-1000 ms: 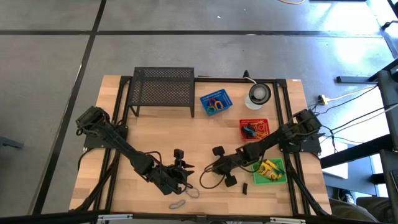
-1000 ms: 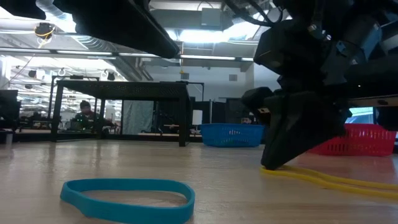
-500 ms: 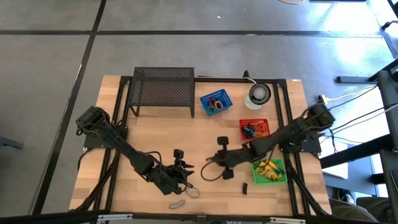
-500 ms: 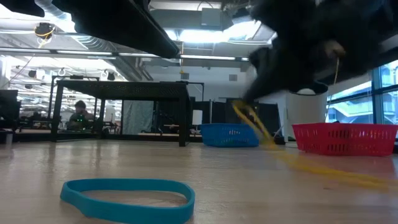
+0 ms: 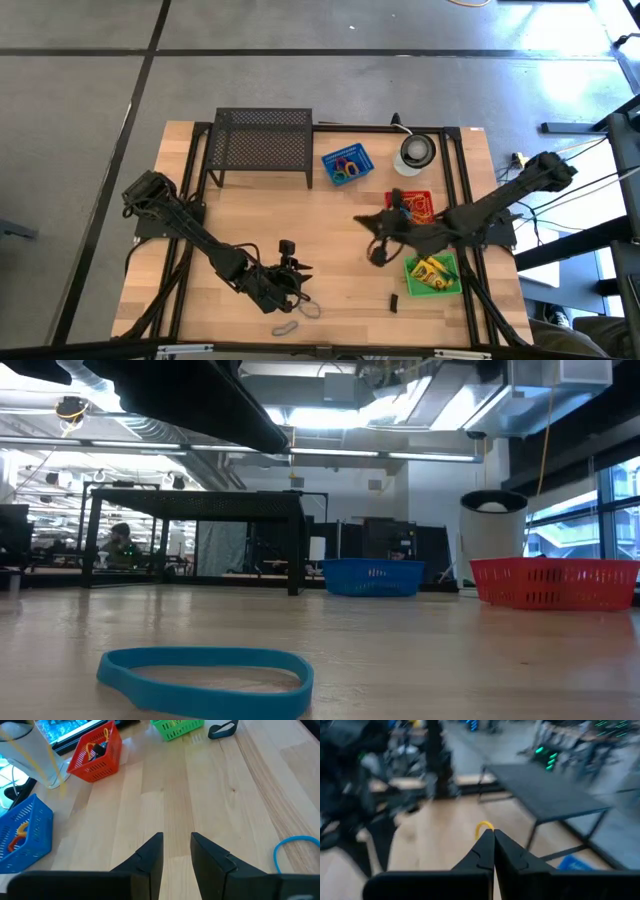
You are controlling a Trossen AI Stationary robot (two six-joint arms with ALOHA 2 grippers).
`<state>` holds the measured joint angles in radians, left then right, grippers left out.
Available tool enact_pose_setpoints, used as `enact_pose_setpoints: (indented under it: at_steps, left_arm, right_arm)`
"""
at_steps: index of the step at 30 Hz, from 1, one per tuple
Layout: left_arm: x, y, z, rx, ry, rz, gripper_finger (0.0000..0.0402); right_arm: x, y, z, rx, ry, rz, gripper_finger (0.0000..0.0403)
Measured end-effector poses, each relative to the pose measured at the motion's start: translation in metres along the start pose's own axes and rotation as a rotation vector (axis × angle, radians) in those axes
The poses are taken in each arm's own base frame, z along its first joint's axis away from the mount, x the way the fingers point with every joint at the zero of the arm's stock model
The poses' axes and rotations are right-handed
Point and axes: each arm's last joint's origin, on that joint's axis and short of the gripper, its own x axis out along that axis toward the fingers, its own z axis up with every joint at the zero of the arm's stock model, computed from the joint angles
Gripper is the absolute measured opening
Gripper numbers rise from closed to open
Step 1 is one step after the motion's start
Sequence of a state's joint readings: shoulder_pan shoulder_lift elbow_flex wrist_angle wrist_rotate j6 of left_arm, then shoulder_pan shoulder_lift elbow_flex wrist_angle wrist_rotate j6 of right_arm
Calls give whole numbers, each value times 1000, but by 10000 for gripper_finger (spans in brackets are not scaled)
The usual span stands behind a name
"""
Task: Pick & Place Office Desk Supplies
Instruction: Put the yellow rubber band into the red bin
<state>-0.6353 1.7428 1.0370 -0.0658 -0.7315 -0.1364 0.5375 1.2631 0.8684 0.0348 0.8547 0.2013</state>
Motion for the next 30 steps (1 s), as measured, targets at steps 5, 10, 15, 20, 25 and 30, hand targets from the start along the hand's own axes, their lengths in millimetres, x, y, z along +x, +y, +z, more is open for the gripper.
enact_pose_setpoints:
  at_steps: [5,10,15,20,25,30]
  left_arm:
    - [0,0,0,0,0,0,90]
    - [0,0,0,0,0,0,91]
    - [0,0,0,-5,0,0,89]
    - [0,0,0,-10,1,0,88]
    - [0,0,0,-24,2,0,88]
    - [0,1,0,-26,2,2,88]
  right_arm:
    - [-24,-11,17,11,-83,-105,2]
    - [-38,-16,22,-19,-109,-159,2]
    - [-45,-21,13,-76,-68,-255,2]
    - [-48,-29,-5,-58,14,-281,2]
    - [-50,-42,-24,-24,140,-302,2]
    - [-53,-57,-38,4,287,-342,2]
